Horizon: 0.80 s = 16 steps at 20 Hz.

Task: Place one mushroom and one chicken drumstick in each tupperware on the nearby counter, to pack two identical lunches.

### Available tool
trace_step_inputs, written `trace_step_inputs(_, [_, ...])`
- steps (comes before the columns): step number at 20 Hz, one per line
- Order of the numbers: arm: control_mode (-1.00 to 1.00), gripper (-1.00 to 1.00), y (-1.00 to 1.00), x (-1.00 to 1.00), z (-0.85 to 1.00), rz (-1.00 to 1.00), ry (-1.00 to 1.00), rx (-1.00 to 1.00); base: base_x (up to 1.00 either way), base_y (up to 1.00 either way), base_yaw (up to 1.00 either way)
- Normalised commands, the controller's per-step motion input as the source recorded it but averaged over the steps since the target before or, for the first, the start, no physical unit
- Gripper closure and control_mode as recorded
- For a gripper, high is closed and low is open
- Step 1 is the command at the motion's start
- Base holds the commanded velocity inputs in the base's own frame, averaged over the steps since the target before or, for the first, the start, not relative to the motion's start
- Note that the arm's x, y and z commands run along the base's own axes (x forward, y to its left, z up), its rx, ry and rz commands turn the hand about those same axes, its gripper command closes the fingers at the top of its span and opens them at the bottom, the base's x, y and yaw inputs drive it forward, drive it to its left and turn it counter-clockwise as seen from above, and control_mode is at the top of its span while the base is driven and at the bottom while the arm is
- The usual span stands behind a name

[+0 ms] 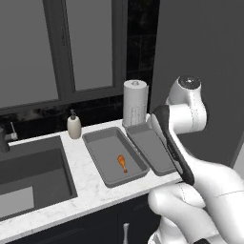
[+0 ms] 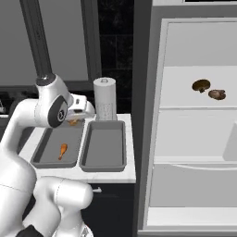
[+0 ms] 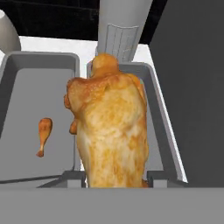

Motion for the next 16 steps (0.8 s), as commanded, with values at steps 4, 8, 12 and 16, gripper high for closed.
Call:
trace_step_inputs(4, [-1.0,1.0,-0.14,0.08,-0.69,-0.06,0.24,0.0,0.0,0.0,0.0])
trace_step_inputs(8, [-1.0,1.0,-0.14,0.08,-0.73,-0.03,0.09,0.0,0.0,0.0,0.0])
trace_step_inputs(12, [-1.0,1.0,-0.2,0.32,-0.57,0.0,0.04,0.0,0.0,0.0,0.0])
trace_step_inputs(16, [-1.0,1.0,-0.21,0.44,-0.45,0.0,0.08,0.0,0.0,0.0,0.0])
